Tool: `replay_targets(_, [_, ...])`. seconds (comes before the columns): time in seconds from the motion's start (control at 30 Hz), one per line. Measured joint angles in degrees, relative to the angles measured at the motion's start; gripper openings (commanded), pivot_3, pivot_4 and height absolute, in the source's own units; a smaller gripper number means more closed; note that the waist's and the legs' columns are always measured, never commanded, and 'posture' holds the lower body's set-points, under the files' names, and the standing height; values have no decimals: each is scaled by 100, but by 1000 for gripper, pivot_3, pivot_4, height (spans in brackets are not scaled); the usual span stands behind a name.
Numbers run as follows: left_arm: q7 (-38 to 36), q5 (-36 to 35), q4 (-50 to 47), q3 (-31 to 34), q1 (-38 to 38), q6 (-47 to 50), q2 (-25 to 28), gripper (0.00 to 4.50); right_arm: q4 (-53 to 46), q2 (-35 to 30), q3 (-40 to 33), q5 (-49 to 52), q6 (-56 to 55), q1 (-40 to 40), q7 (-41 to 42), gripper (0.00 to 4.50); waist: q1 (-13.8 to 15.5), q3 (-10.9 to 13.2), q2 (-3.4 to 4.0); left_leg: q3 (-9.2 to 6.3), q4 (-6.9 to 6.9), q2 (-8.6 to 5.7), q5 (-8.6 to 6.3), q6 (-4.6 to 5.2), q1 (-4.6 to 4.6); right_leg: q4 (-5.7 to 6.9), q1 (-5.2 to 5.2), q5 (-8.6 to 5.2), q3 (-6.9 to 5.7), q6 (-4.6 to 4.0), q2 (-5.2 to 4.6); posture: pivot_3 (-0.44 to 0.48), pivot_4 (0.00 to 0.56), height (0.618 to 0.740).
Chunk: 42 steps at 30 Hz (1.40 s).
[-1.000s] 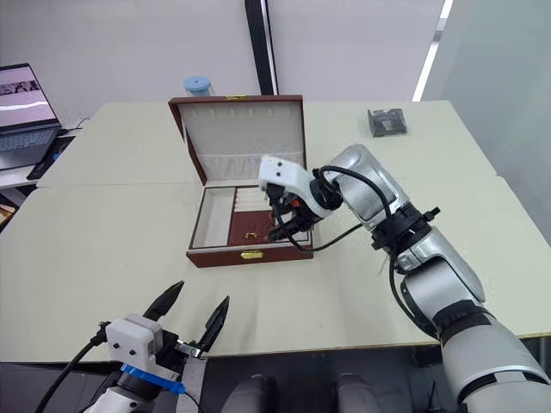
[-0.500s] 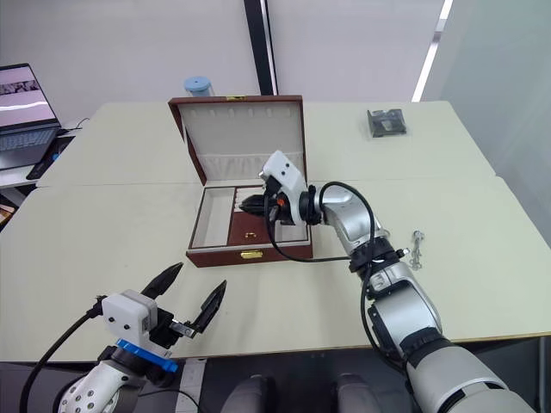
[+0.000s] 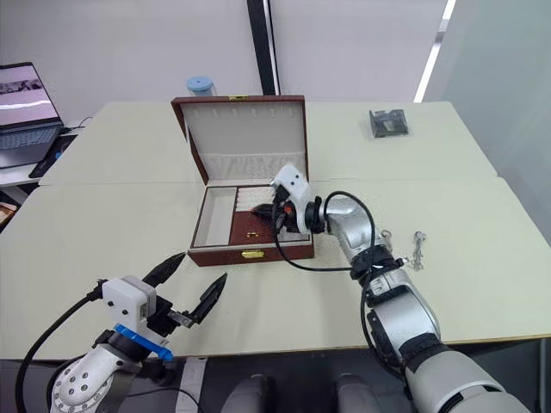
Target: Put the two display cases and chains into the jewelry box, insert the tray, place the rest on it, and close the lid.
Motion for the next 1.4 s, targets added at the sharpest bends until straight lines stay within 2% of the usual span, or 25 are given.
replay_targets(0.07, [-19, -201, 1, 149, -47, 277, 145, 4500, -557, -247, -137, 232, 88, 154, 124, 570, 17, -1, -2, -6, 0, -1, 0, 0, 0, -4, 4, 0, -6, 0, -2, 0, 150, 740])
replay_targets(0.27, [-179, -782, 103, 751, -236, 1033, 667, 4500, -1517, -1328, -294, 403, 390, 1080, 336, 2245, 20, -4, -7, -7, -1, -5, 0, 0, 0, -6, 4, 0, -8, 0, -6, 0, 150, 740])
replay_targets(0.37, [-546, -1013, 543, 1209, -381, 1300, 1200, 4500, -2015, -2139, -456, 433, 451, 1665, 532, 3129, 15, -1, -5, -4, -3, -4, 0, 0, 0, -6, 1, 0, -5, 1, -2, 0, 150, 740])
replay_targets(0.5, [-981, -1135, 1130, 1578, -606, 1437, 1714, 4500, -2402, -2907, -741, 435, 406, 2157, 654, 4428, 0, 0, -8, -3, -3, -2, 0, 0, 3, -8, 3, -1, -3, 1, 1, 0, 150, 740])
replay_targets(0.67, [-1444, -1143, 1890, 1987, -995, 1489, 2289, 4500, -2610, -3568, -1024, 419, 150, 3168, 699, 4469, -3, 1, -9, 4, -6, -2, 0, 0, 3, -11, 2, -1, 2, 1, 2, 0, 150, 740])
replay_targets(0.77, [-1693, -1115, 2326, 2145, -1107, 1453, 2481, 4500, -2694, -3688, -1338, 458, 77, 3623, 602, 4469, -13, 2, -9, 9, -6, -1, 0, 0, 4, -13, 2, -1, 6, 1, 2, 0, 150, 740])
replay_targets(1.07, [-2154, -742, 3778, 2236, -1633, 991, 2772, 4500, -2591, -3919, -2038, 430, -381, 4533, 89, 4469, 10, 1, -14, 10, -5, -4, 0, 0, 5, -14, 4, -1, 5, 2, 1, 0, 150, 740])
replay_targets(1.4, [-2236, -550, 4362, 2301, -1853, 629, 2861, 4500, -1973, -3923, -2463, 416, -889, 5004, -285, 4469, -10, 1, -13, 12, -6, 1, 0, 0, 6, -12, 4, -1, 5, 2, 1, 0, 150, 740])
